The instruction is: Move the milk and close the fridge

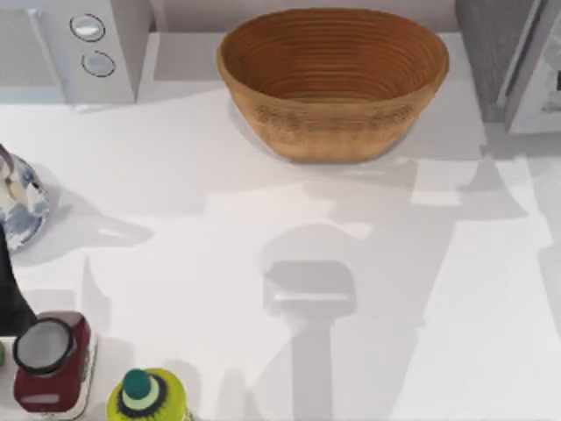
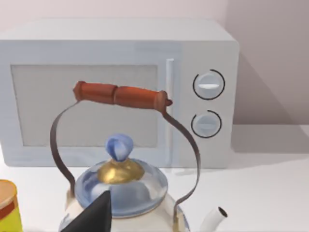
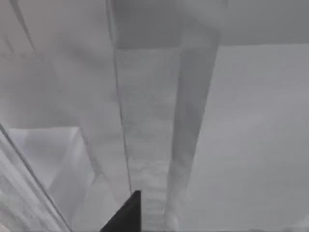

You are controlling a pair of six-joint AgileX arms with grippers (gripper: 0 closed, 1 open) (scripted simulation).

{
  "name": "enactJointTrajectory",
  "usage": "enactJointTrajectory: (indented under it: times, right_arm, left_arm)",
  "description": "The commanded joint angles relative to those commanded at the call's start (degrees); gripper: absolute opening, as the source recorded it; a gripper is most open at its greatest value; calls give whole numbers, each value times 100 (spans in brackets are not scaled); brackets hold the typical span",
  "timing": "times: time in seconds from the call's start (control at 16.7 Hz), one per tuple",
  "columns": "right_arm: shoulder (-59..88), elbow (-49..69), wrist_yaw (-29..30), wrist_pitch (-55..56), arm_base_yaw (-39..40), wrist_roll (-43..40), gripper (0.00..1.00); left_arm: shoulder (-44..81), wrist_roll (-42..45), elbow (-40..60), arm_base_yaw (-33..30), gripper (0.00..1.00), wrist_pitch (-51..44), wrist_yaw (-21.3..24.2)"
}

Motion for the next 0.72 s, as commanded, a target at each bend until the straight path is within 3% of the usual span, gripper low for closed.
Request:
enactJointTrajectory:
  times: [0.48,0.72]
  right_arm:
    - [1604,2057,42,-428,6,18,100]
    - [1900,2374,42,-526,12,27,100]
  left_arm:
    - [0,0,0,0,100,0,0]
    - [0,0,0,0,100,0,0]
